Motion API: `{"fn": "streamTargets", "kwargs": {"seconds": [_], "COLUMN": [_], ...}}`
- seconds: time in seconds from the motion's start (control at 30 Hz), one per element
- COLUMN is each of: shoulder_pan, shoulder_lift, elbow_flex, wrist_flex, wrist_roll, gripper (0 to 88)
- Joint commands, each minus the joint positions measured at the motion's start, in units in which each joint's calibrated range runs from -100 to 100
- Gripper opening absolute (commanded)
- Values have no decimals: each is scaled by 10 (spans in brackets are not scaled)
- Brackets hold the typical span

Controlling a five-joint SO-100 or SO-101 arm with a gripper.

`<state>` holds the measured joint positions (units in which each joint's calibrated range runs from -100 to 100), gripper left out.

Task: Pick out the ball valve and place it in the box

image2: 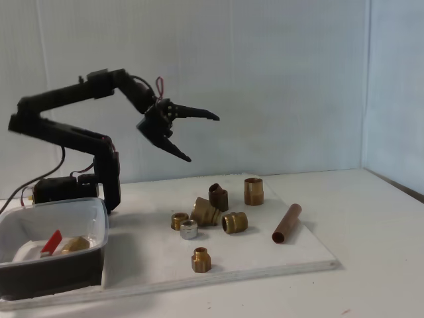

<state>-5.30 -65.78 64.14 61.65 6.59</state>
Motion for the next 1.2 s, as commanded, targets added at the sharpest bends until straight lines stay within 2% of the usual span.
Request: {"fn": "streamTargets", "kwargs": {"seconds": [0.0, 0.47, 0.97, 1.17], "shoulder_pan": [3, 8, 9, 9], "shoulder_lift": [-91, -329, -330, -330], "elbow_flex": [39, 230, 329, 346], "wrist_flex": [-5, -4, -10, -25], "wrist_roll": [3, 4, 3, -14], "gripper": [427, 427, 427, 427]}}
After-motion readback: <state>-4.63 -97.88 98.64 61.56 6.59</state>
